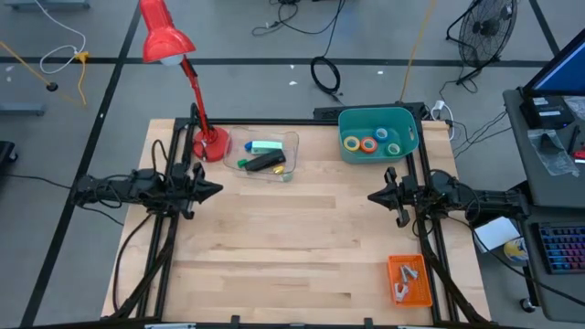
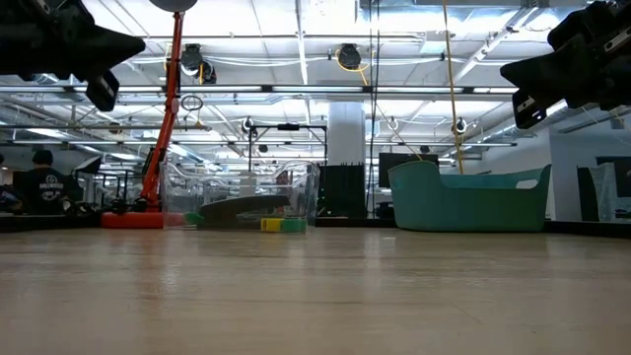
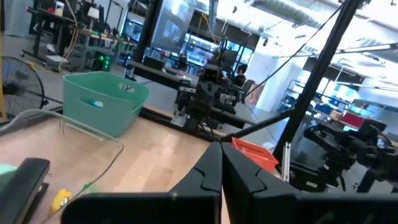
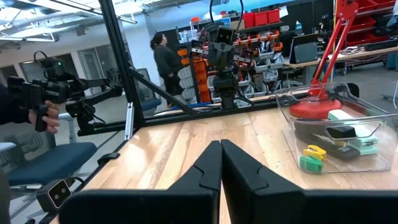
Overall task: Pick and place Stapler, Stapler remover, tape
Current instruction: Return to Home Position
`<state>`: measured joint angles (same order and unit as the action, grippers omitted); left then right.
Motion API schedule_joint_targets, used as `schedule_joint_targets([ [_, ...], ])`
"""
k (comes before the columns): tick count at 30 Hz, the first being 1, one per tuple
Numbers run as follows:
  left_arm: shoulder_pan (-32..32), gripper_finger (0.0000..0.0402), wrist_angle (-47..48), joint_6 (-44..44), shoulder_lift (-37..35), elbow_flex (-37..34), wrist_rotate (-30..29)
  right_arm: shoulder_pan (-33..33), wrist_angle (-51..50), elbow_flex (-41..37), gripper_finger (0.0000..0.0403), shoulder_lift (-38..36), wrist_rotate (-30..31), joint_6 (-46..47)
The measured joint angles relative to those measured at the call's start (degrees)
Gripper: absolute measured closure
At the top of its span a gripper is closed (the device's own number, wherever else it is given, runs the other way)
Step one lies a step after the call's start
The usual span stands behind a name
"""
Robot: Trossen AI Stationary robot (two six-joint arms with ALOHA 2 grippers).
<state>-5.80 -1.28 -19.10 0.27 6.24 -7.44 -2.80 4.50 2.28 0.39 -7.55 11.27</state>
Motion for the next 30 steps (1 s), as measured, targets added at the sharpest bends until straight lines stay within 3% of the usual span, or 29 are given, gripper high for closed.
schedule_joint_targets([
  [9,0.0,0.0397,3.42,0.19,-0.01,-0.48,-0.03,0.0,0.0,0.0,0.0399,0.0,0.0,0.0],
  [14,0.0,0.04,-4.82,-1.01,-0.02,-4.97,1.01,0.01,-0.01,0.0,0.0399,0.01,0.0,0.0],
  [20,0.26,0.0397,-5.67,-1.91,0.0,-5.39,1.08,-0.01,0.01,0.0,0.0399,0.01,-0.02,-0.02],
  [30,1.03,0.0382,-0.98,-10.61,0.07,-5.38,2.03,0.01,-0.01,0.0,0.0399,-0.01,0.0,0.0],
])
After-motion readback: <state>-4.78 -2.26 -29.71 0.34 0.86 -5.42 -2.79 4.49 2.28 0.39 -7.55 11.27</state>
